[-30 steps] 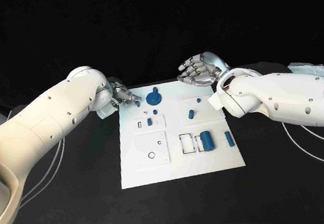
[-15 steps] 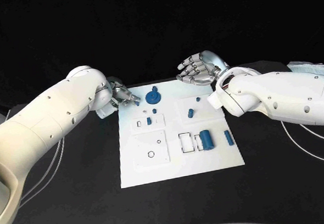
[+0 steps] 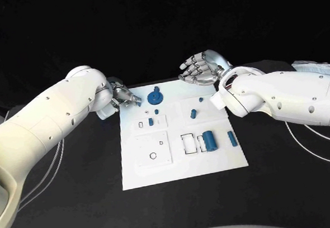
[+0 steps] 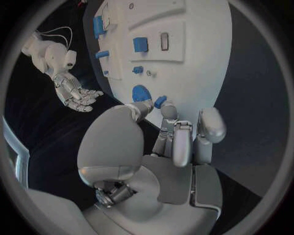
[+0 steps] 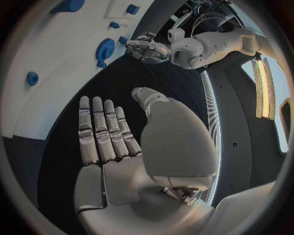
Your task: Assemble the parts on the task board
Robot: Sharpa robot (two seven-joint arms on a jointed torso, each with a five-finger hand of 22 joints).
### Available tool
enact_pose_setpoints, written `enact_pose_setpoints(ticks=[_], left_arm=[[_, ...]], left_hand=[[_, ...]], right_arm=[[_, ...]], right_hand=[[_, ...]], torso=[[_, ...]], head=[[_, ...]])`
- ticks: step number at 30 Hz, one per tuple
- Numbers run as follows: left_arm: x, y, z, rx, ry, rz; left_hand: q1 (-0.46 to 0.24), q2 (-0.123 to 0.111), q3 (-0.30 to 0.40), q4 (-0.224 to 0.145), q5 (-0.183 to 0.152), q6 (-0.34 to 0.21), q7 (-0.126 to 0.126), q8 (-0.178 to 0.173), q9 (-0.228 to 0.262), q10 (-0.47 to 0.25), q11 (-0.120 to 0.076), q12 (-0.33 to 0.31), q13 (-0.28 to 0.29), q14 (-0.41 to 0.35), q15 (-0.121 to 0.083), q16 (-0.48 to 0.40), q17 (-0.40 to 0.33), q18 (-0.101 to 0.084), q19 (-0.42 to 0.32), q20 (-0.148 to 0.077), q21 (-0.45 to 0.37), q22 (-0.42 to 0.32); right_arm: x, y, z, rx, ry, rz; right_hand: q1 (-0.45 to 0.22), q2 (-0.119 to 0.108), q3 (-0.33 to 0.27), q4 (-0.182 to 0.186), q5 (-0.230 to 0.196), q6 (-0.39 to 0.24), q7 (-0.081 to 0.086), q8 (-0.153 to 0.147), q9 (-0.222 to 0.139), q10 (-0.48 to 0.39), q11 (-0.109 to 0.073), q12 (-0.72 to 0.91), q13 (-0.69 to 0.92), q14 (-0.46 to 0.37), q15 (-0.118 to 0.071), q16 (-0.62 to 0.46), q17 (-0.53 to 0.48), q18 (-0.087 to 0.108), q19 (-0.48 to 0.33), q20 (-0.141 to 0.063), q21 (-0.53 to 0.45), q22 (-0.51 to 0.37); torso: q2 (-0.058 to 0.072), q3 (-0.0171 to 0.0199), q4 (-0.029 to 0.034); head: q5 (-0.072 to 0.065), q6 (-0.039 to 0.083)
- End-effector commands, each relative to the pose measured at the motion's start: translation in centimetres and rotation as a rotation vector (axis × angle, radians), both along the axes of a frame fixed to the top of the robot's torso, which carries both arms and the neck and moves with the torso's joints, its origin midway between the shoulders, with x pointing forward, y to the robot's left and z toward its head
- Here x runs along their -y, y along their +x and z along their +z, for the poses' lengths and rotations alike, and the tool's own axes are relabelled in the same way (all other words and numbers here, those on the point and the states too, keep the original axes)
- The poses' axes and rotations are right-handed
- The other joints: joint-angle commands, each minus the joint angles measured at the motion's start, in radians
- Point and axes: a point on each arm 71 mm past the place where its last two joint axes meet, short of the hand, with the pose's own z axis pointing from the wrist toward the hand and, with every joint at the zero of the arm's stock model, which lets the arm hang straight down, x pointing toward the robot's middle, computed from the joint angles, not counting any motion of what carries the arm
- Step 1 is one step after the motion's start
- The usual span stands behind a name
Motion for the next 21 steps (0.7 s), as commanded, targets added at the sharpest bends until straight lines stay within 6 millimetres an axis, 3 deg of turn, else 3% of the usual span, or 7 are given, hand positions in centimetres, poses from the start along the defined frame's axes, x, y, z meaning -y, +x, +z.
enact_pose_setpoints(ticks=[1,11,21], left_arm=[[0.23,-0.07,-0.04,-0.010,-0.014,-0.012],[0.22,-0.07,-0.07,-0.017,-0.026,-0.011],[0.28,-0.09,-0.15,-0.028,-0.033,-0.016]], left_hand=[[0.009,0.001,0.008,-0.001,0.000,0.001,-0.007,0.006,0.002,0.008,-0.001,0.005,0.001,0.072,-0.006,0.006,0.166,0.004,0.005,0.002,0.006,0.001],[0.016,0.002,0.017,-0.008,0.000,-0.003,-0.008,0.011,0.005,0.009,-0.002,0.006,0.001,0.072,-0.007,0.006,0.166,0.004,0.005,0.001,0.006,0.000],[0.045,0.025,0.093,-0.060,0.004,-0.016,-0.011,0.026,0.013,0.005,-0.005,0.006,0.000,0.072,-0.010,0.007,0.165,0.004,0.003,-0.002,0.006,0.002]], right_arm=[[-0.15,-0.01,0.15,0.012,-0.004,0.013],[-0.17,-0.01,0.18,0.011,-0.003,0.014],[-0.18,-0.01,0.20,0.008,-0.004,0.017]], right_hand=[[0.002,0.007,-0.008,-0.001,0.005,-0.007,0.063,0.001,-0.002,-0.008,-0.002,0.003,-0.001,-0.007,0.000,-0.005,-0.002,0.013,-0.008,0.001,-0.003,-0.001],[0.004,0.009,-0.011,-0.001,0.007,-0.008,0.064,0.002,-0.002,-0.011,-0.001,0.005,-0.006,-0.008,0.001,-0.008,-0.005,0.013,-0.011,0.002,-0.003,-0.007],[0.004,0.010,-0.011,-0.001,0.007,-0.008,0.064,0.003,-0.002,-0.011,-0.001,0.006,-0.007,-0.008,0.001,-0.009,-0.006,0.013,-0.011,0.003,-0.003,-0.008]], torso=[[-0.001,0.0007,-0.0004],[-0.002,-0.0006,0.0021],[-0.001,-0.0010,0.0010]], head=[[-0.002,-0.003],[-0.004,-0.005],[-0.002,-0.005]])
